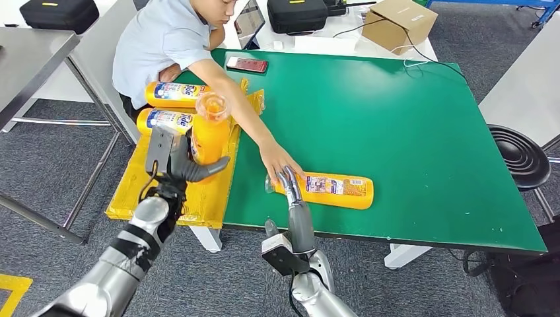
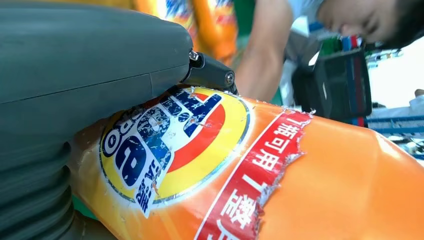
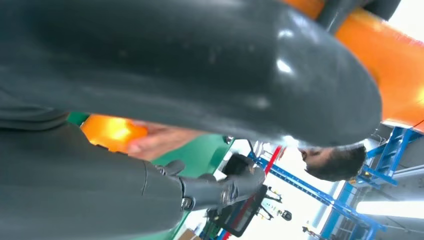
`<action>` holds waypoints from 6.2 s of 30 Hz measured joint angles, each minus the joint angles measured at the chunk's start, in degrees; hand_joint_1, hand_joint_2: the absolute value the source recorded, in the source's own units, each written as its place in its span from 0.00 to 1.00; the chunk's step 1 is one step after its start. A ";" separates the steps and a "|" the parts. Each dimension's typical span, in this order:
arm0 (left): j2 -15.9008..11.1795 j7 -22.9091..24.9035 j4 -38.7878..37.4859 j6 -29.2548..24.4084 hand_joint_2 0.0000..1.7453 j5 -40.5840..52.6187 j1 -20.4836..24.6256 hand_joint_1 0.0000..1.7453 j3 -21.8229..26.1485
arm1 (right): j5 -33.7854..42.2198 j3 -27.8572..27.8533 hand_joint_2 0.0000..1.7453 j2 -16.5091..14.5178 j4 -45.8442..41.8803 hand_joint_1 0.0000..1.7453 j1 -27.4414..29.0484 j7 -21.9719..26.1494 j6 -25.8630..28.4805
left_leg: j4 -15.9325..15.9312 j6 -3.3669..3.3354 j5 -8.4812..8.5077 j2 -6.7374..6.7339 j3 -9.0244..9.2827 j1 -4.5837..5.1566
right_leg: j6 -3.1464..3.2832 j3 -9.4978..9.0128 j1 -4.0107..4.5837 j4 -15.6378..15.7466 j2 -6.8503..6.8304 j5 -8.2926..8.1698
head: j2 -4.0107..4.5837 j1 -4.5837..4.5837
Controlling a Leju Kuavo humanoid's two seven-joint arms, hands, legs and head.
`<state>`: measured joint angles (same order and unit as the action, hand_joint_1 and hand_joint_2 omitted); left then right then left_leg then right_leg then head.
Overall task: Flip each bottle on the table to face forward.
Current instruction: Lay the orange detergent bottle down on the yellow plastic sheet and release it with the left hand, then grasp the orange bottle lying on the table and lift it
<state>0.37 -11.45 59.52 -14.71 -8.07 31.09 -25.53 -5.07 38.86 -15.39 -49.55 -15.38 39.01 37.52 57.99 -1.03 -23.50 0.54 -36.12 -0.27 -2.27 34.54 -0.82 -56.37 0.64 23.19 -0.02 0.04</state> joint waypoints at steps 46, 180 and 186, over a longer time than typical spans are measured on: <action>-2.40 21.70 -42.55 -14.21 1.00 38.55 16.98 1.00 -5.93 | 3.60 4.19 0.00 -5.18 7.02 0.00 -4.61 0.00 -10.03 | 0.00 0.04 0.05 0.05 -0.08 -0.01 | 0.02 0.06 -0.01 -0.08 -0.01 -0.01 | 0.00 -0.02; 6.29 -7.22 19.17 5.16 1.00 -2.76 -16.64 0.00 5.47 | -40.32 -20.56 1.00 15.14 28.11 1.00 -21.35 -25.19 -24.48 | 0.01 0.01 -0.03 -0.06 0.67 0.04 | 0.00 -0.60 0.02 0.07 -0.01 -0.02 | 0.00 0.01; 6.21 -7.10 18.48 3.40 1.00 -1.44 -16.96 0.00 5.47 | -26.91 -27.35 1.00 12.31 26.07 1.00 -16.87 -8.51 -23.59 | 0.00 0.03 -0.04 -0.06 0.66 0.03 | 0.01 -0.62 0.04 0.05 0.01 -0.03 | 0.00 0.01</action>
<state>6.58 -18.56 78.01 -11.31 -9.51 14.13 -20.06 -31.98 11.51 -3.08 -23.48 -32.26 30.50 13.94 57.98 -1.00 -23.54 0.47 -35.47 -0.24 -2.26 33.92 -0.78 -56.32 0.65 23.16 -0.02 0.05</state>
